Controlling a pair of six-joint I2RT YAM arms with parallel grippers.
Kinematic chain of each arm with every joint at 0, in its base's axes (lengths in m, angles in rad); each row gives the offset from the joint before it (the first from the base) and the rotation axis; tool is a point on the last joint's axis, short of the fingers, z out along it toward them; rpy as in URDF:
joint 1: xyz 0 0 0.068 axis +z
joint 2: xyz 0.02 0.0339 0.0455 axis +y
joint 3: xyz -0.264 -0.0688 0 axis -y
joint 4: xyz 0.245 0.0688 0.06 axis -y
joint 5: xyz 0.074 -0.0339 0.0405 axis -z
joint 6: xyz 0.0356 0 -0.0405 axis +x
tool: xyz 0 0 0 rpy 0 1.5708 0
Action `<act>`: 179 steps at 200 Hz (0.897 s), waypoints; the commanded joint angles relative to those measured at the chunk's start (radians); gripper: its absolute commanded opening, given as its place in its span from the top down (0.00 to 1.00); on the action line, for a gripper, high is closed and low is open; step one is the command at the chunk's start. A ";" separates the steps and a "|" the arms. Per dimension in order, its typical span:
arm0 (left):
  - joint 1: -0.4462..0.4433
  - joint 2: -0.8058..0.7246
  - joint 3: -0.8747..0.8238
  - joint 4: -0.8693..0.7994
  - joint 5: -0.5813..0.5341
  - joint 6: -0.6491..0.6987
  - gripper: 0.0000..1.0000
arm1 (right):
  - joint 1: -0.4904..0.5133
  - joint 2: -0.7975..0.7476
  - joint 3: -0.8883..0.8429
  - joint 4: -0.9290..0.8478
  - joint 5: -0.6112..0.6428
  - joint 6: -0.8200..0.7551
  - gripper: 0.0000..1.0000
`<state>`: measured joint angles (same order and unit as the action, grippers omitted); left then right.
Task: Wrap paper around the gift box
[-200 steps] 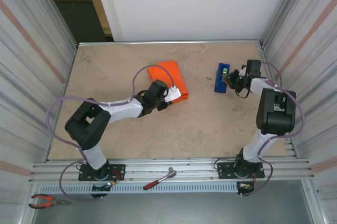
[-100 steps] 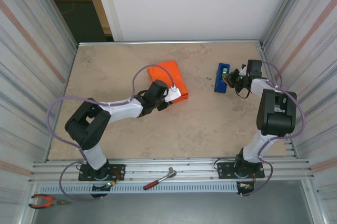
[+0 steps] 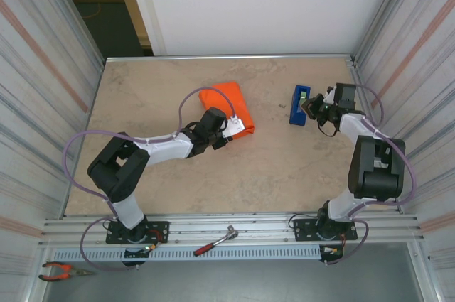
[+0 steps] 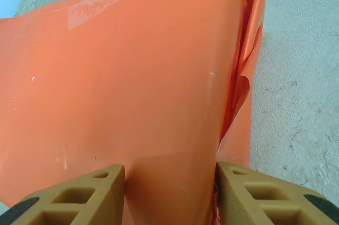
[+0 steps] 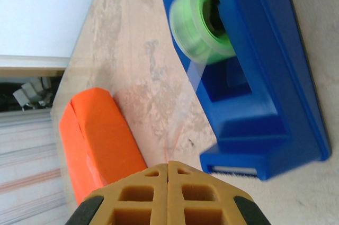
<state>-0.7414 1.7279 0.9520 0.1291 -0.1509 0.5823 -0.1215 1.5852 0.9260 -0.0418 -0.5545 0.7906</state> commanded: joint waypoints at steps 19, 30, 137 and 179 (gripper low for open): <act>-0.001 0.001 0.001 -0.091 0.005 -0.027 0.54 | 0.010 -0.089 -0.075 0.003 -0.018 0.035 1.00; -0.001 0.002 0.002 -0.091 0.004 -0.027 0.54 | 0.010 -0.101 -0.094 0.011 -0.018 0.042 1.00; -0.004 0.001 0.001 -0.095 0.000 -0.029 0.54 | 0.010 -0.123 -0.232 0.051 0.019 0.042 1.00; -0.004 0.000 0.000 -0.095 0.000 -0.029 0.54 | 0.005 -0.057 -0.256 0.101 0.038 0.051 1.00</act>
<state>-0.7418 1.7279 0.9520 0.1272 -0.1509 0.5785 -0.1181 1.4906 0.6975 0.0593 -0.5167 0.8303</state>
